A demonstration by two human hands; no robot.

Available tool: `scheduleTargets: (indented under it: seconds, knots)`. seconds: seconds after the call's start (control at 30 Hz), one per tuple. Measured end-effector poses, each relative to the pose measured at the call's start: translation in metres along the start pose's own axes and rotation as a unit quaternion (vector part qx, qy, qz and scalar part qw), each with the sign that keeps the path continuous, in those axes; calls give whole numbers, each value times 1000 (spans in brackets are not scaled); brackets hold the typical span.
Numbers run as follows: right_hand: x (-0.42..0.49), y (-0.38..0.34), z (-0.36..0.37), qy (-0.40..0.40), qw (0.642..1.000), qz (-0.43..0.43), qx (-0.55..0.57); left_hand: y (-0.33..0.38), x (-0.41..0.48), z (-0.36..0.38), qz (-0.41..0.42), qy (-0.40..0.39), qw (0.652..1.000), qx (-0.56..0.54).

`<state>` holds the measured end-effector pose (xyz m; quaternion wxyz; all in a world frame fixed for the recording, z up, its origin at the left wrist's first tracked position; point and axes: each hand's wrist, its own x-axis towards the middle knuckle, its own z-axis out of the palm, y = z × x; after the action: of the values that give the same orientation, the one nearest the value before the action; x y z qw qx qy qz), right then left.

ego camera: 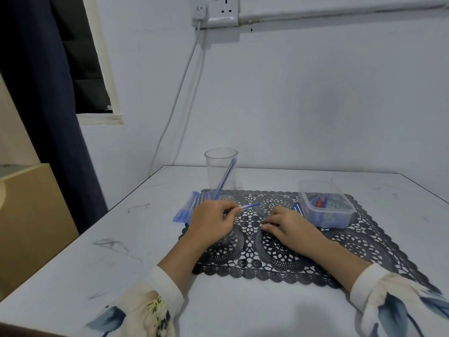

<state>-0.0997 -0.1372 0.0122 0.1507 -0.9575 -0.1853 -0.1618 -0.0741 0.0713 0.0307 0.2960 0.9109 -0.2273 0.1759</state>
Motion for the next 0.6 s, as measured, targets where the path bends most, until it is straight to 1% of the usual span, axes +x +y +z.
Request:
scheduleTargets:
  seconds: [0.1, 0.17, 0.23, 0.33, 0.47, 0.6]
  knots:
    - [-1, -2, -2, 91, 996, 7, 0, 1, 0, -1, -1, -9, 1000, 10]
    - [0, -2, -2, 158, 987, -16, 5, 2, 0, 0, 0, -18, 1000, 23]
    - [0, -2, -1, 196, 980, -46, -1, 4, 0, 1, 6, -28, 999, 39]
    - [0, -7, 2, 196, 977, -79, -18, 7, 0, 4, 18, -34, 998, 51]
    - [-3, -14, 5, 164, 979, -114, -38, 7, -1, 7, 21, -29, 998, 57]
    - [-4, -19, 6, 138, 982, -123, -26, 8, -1, 5, 21, -26, 998, 46]
